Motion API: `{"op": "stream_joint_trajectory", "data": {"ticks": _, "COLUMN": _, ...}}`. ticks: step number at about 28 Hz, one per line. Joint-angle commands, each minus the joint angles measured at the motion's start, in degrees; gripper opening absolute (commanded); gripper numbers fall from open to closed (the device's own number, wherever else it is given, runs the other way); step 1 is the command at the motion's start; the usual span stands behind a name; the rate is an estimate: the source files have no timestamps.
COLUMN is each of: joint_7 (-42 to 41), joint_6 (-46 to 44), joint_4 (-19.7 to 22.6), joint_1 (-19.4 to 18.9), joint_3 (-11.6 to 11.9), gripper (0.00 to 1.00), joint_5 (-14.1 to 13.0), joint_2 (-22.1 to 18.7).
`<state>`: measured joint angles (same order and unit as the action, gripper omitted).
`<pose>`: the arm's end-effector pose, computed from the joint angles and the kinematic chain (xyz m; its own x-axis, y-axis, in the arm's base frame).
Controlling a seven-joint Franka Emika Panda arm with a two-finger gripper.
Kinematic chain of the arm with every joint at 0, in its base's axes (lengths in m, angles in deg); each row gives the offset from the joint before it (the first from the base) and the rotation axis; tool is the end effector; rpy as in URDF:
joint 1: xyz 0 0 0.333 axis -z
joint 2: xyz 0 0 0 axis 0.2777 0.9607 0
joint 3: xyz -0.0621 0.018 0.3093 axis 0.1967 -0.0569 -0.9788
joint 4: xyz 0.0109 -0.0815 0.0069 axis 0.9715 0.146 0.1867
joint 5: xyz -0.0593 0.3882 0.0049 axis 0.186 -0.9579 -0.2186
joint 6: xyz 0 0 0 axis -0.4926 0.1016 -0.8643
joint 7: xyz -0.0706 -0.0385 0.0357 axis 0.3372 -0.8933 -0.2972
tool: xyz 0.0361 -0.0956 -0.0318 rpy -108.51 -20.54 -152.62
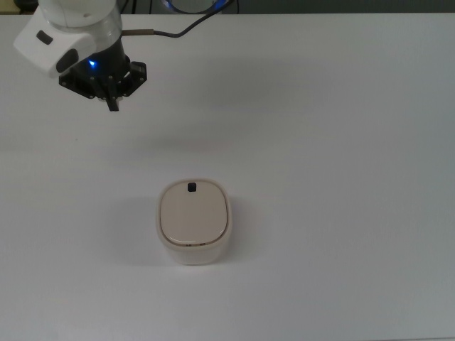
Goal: Open the trash can
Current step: 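Move the gripper over the cream trash can's lid button, then lower the gripper and press down on the lid button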
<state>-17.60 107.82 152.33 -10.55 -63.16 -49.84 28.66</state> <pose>0.6440 -0.0912 0.5409 0.9943 0.1063 -0.0020 0.1063 -0.9935 0.0397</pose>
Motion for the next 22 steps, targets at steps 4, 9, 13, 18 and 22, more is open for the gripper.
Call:
{"op": "stream_joint_trajectory", "data": {"ticks": 4, "joint_7": -0.5, "joint_6": 7.0, "joint_4": 0.2, "joint_1": -0.3, "joint_3": -2.2, "gripper": 0.0, "joint_5": -4.5, "joint_2": 1.0}}
{"op": "stream_joint_trajectory", "data": {"ticks": 9, "joint_7": -0.5, "joint_6": 12.1, "joint_4": 0.1, "joint_1": -0.4, "joint_3": -3.9, "gripper": 0.0, "joint_5": -6.8, "joint_2": 3.5}}
{"op": "stream_joint_trajectory", "data": {"ticks": 13, "joint_7": 0.0, "joint_6": 17.1, "joint_4": 0.2, "joint_1": -0.4, "joint_3": -5.6, "gripper": 0.0, "joint_5": -7.2, "joint_2": 4.9}}
{"op": "stream_joint_trajectory", "data": {"ticks": 18, "joint_7": 0.2, "joint_6": 23.7, "joint_4": 0.2, "joint_1": -0.4, "joint_3": -7.2, "gripper": 0.0, "joint_5": -7.8, "joint_2": 7.8}}
{"op": "stream_joint_trajectory", "data": {"ticks": 22, "joint_7": 0.1, "joint_6": 25.9, "joint_4": 0.2, "joint_1": -0.9, "joint_3": -7.3, "gripper": 0.0, "joint_5": -7.6, "joint_2": 9.7}}
